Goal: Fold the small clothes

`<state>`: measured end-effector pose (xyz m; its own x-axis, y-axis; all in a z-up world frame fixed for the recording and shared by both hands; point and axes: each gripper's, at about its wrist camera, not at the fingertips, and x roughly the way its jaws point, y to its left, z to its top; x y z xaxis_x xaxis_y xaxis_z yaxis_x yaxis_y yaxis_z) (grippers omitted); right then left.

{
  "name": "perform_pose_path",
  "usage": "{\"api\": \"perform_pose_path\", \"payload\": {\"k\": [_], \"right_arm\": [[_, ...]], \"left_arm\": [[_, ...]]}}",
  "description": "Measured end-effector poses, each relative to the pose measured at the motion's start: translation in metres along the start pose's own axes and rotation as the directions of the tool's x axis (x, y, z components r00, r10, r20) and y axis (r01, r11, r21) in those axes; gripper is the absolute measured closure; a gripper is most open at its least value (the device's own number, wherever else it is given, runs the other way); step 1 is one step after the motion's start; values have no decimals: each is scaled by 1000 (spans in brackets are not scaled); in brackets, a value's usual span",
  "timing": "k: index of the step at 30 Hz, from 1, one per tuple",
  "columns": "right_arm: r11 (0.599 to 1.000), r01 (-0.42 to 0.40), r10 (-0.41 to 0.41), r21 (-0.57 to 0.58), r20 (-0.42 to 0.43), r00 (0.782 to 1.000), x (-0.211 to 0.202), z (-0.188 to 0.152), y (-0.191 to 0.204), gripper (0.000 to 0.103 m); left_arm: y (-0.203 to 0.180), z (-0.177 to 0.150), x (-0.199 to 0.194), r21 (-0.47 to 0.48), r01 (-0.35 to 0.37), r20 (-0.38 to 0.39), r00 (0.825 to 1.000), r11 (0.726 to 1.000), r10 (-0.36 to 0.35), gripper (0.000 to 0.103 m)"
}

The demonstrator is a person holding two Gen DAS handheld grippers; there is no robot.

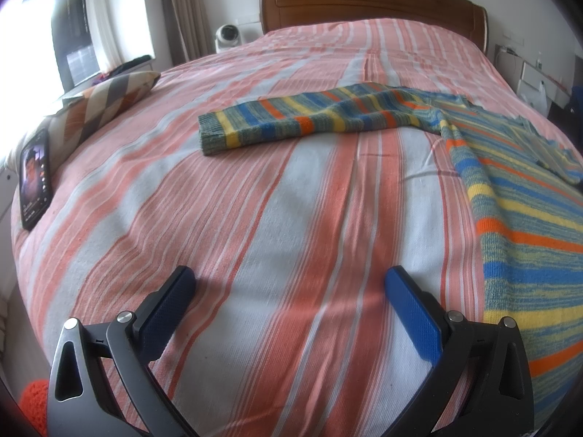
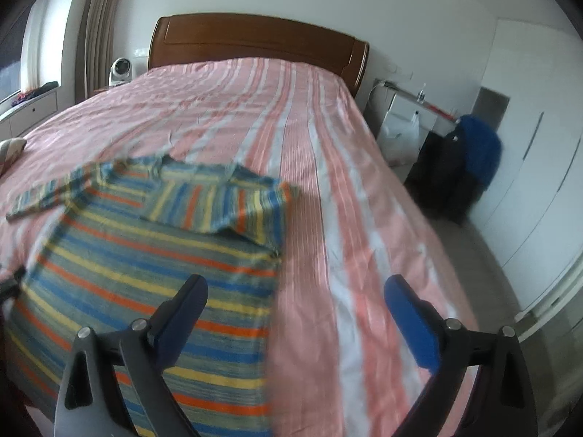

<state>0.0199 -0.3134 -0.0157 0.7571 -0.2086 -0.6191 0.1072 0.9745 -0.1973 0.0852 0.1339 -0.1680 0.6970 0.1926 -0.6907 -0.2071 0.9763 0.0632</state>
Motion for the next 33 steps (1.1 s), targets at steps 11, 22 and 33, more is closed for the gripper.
{"api": "perform_pose_path", "payload": {"k": [11, 22, 33], "right_arm": [[978, -2, 23, 210, -95, 995, 94, -68, -89, 6], [957, -45, 87, 286, -134, 987, 120, -97, -102, 0], [966, -22, 60, 259, -138, 989, 122, -96, -100, 0]], "left_arm": [[0, 1, -1, -1, -3, 9, 1000, 1000, 3, 0], [30, 29, -10, -125, 184, -116, 973, 975, -198, 1], [98, 128, 94, -387, 153, -297, 913, 909, -280, 27]]}}
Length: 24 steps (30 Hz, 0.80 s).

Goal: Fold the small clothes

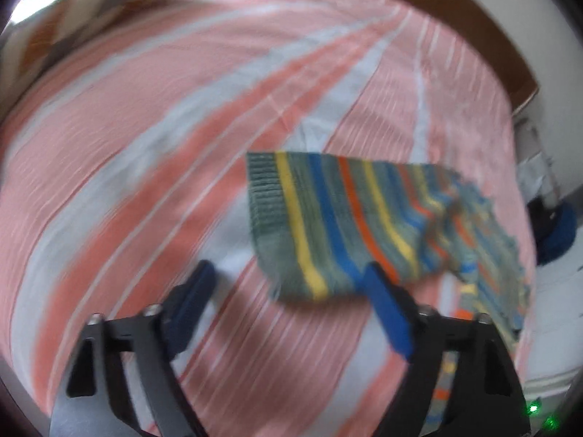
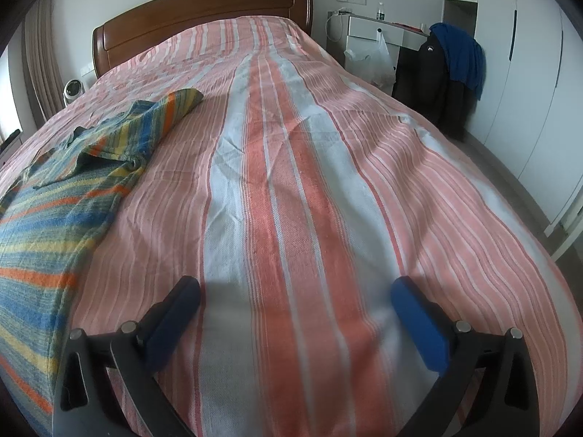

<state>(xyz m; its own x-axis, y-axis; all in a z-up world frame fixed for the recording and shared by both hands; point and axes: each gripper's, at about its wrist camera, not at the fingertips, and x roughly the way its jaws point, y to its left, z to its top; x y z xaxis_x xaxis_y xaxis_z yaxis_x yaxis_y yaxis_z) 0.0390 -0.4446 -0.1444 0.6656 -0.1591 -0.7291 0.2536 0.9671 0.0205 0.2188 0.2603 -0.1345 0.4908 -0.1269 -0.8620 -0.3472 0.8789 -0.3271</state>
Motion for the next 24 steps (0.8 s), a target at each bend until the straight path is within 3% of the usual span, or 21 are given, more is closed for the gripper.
{"api": "perform_pose_path", "payload": {"k": [1, 2, 3, 4, 6, 8, 11, 12, 16, 18, 21, 22, 23, 24], "right_arm": [[1000, 2, -2, -1, 0, 1000, 0, 0, 0, 0], [1000, 3, -3, -2, 0, 1000, 0, 0, 0, 0], [1000, 4, -4, -2, 1, 1000, 0, 0, 0, 0], [1000, 4, -4, -3, 1, 1000, 0, 1, 1, 0], [1000, 3, -3, -2, 1, 1000, 0, 0, 1, 0], [1000, 4, -4, -2, 1, 1000, 0, 0, 1, 0], [1000, 5, -5, -3, 2, 1000, 0, 0, 1, 0], [1000, 5, -5, -3, 1, 1000, 0, 0, 1, 0], [1000, 3, -3, -2, 1, 1000, 0, 0, 1, 0], [1000, 4, -4, -3, 1, 1000, 0, 0, 1, 0], [1000, 4, -4, -3, 1, 1000, 0, 0, 1, 0], [1000, 4, -4, -2, 1, 1000, 0, 0, 0, 0], [1000, 4, -4, -2, 1, 1000, 0, 0, 1, 0], [1000, 4, -4, -3, 2, 1000, 0, 0, 0, 0]], "left_arm": [[-4, 3, 5, 15, -28, 3, 1000, 999, 28, 39], [-11, 6, 8, 41, -59, 17, 998, 997, 59, 76], [-18, 9, 12, 73, -94, 21, 995, 993, 93, 100], [-23, 12, 12, 73, -97, 17, 995, 993, 96, 101], [-42, 16, -6, 98, -113, 82, 991, 989, 105, 101], [-77, 17, -31, 195, -126, 166, 982, 973, 94, 101], [-145, 10, -68, 351, -88, 242, 970, 932, 0, 101], [-179, 5, -78, 419, -67, 257, 965, 905, -47, 101], [-275, -24, -84, 592, 9, 230, 957, 806, -179, 101], [-312, -40, -72, 645, 26, 205, 957, 763, -206, 101], [-355, -66, -31, 679, 95, 102, 970, 728, -222, 94], [-364, -71, -15, 673, 121, 53, 976, 729, -211, 74], [-367, -75, -2, 668, 134, 13, 982, 732, -191, 41], [-369, -79, 13, 655, 129, -12, 987, 745, -160, 30]]}}
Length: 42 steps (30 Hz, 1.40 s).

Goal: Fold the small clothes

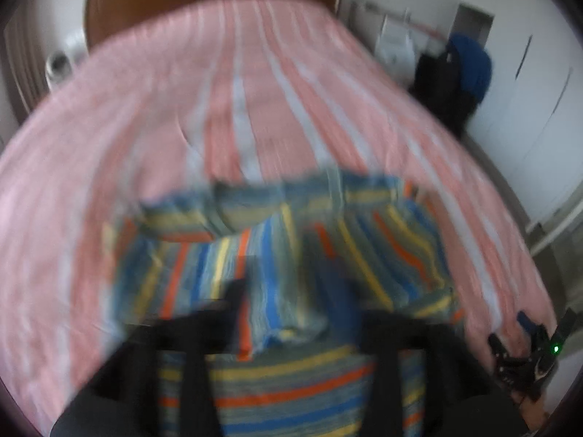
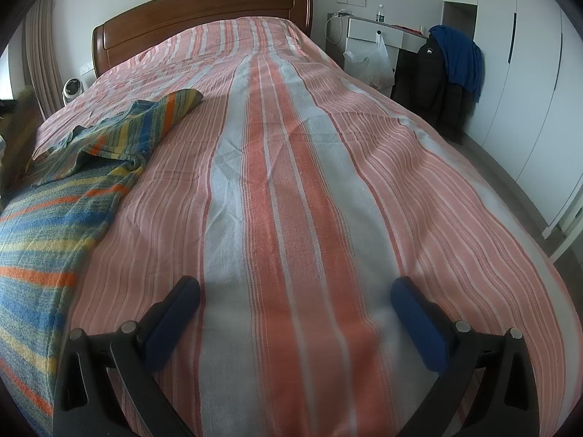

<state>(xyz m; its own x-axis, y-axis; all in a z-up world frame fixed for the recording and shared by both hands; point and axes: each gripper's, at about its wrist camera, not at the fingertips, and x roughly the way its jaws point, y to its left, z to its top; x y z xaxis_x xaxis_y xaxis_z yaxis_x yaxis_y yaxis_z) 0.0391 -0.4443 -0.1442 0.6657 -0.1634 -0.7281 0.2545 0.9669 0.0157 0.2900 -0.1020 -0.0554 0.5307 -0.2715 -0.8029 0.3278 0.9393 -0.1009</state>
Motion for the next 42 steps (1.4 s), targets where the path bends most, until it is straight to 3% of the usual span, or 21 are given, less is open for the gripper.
{"api": "perform_pose_path", "payload": {"k": [4, 8, 11, 13, 15, 18, 24, 25, 27, 28, 31, 35, 42], "right_arm": [[1000, -1, 1, 1, 0, 1000, 0, 0, 0, 0], [1000, -1, 1, 1, 0, 1000, 0, 0, 0, 0], [1000, -1, 1, 1, 0, 1000, 0, 0, 0, 0], [1000, -1, 1, 1, 0, 1000, 0, -1, 0, 0], [1000, -1, 1, 1, 1, 1000, 0, -1, 0, 0], [1000, -1, 1, 1, 1, 1000, 0, -1, -1, 0], [1000, -1, 1, 2, 0, 1000, 0, -1, 0, 0], [1000, -1, 1, 2, 1, 1000, 0, -1, -1, 0], [1000, -1, 1, 2, 1, 1000, 0, -1, -1, 0], [1000, -2, 2, 3, 1, 1000, 0, -1, -1, 0], [1000, -1, 1, 2, 2, 1000, 0, -1, -1, 0], [1000, -2, 2, 3, 2, 1000, 0, -1, -1, 0], [1000, 0, 0, 2, 2, 1000, 0, -1, 0, 0]], "left_arm": [[20, -23, -4, -59, 1, 15, 1000, 998, 0, 23], [62, -62, -29, -61, -95, 4, 995, 994, 96, 18], [97, -104, -54, -36, -262, -5, 965, 964, 262, 9], [121, -135, -70, -33, -370, -34, 929, 928, 369, 8], [143, -158, -80, -37, -441, -76, 896, 897, 437, 8], [172, -177, -91, -96, -495, -55, 869, 864, 492, 4], [230, -158, -69, -297, -440, 65, 876, 848, 477, 2], [238, -154, -58, -299, -442, 52, 877, 845, 477, 0], [255, -153, -25, -279, -470, -51, 878, 837, 476, 0], [262, -156, -14, -291, -442, -57, 893, 848, 446, 0], [264, -165, -23, -336, -388, 6, 910, 858, 414, 0], [260, -165, -22, -325, -405, 1, 904, 855, 428, 0], [261, -163, -21, -331, -396, 2, 907, 856, 421, 0]]}}
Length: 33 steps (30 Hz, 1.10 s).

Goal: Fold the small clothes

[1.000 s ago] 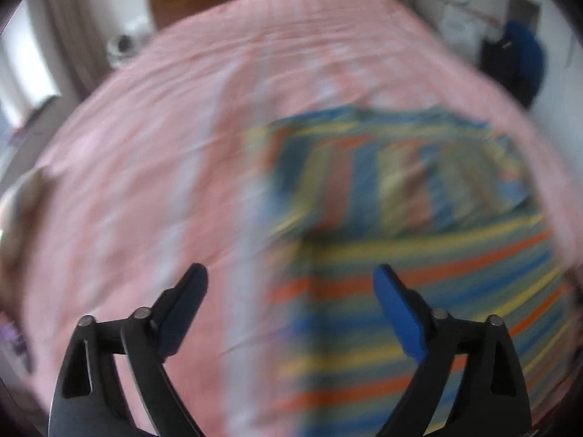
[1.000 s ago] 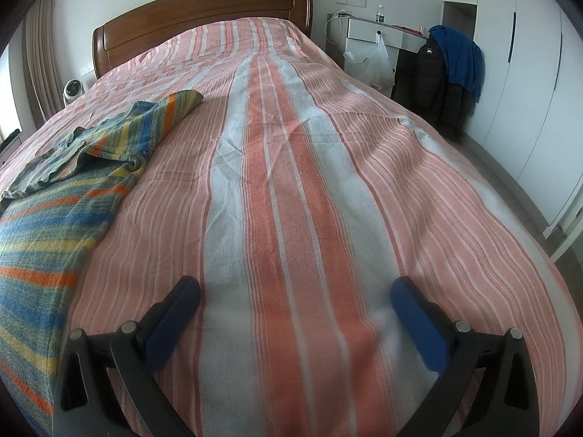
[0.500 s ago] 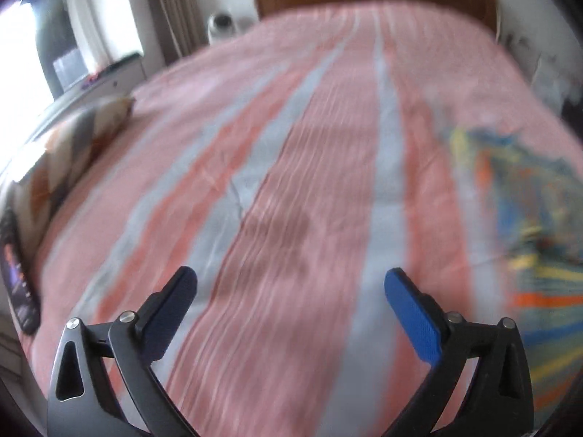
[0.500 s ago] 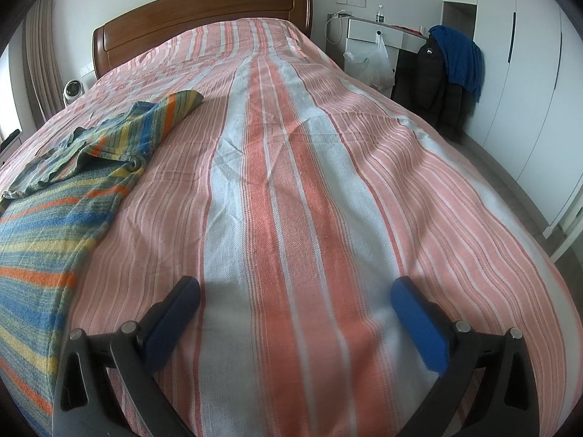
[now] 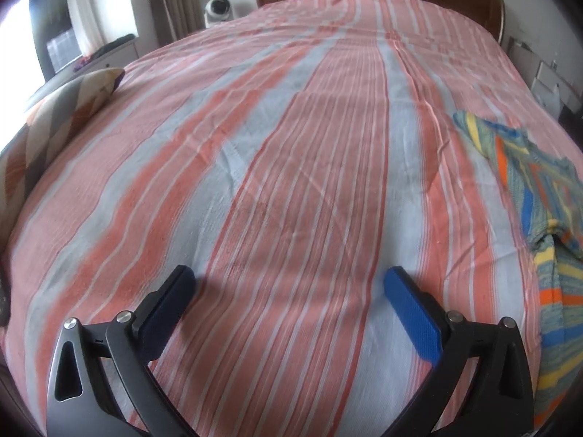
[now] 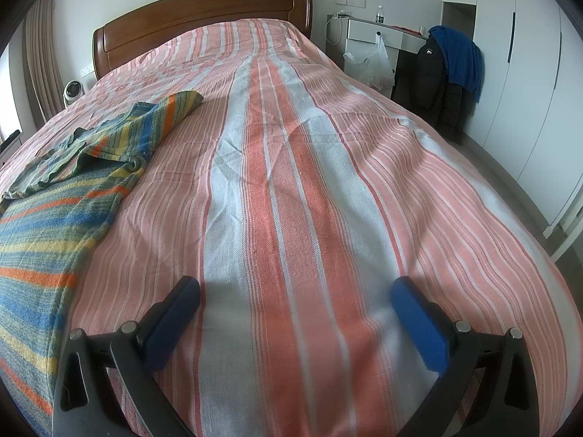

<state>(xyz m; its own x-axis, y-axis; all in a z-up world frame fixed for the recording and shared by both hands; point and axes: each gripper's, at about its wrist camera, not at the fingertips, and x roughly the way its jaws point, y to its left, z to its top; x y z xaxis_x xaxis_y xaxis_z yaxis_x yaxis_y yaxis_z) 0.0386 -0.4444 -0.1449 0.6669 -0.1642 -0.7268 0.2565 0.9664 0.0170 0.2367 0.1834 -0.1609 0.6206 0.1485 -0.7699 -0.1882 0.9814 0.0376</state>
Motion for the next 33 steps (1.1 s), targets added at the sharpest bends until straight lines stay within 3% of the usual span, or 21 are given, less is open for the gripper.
{"api": "perform_pose_path", "payload": {"k": [33], "right_arm": [[1000, 3, -3, 1, 5, 1000, -1, 1, 0, 0]], "left_arm": [[0, 0, 0, 0, -1, 0, 1000, 1000, 1, 0]]}}
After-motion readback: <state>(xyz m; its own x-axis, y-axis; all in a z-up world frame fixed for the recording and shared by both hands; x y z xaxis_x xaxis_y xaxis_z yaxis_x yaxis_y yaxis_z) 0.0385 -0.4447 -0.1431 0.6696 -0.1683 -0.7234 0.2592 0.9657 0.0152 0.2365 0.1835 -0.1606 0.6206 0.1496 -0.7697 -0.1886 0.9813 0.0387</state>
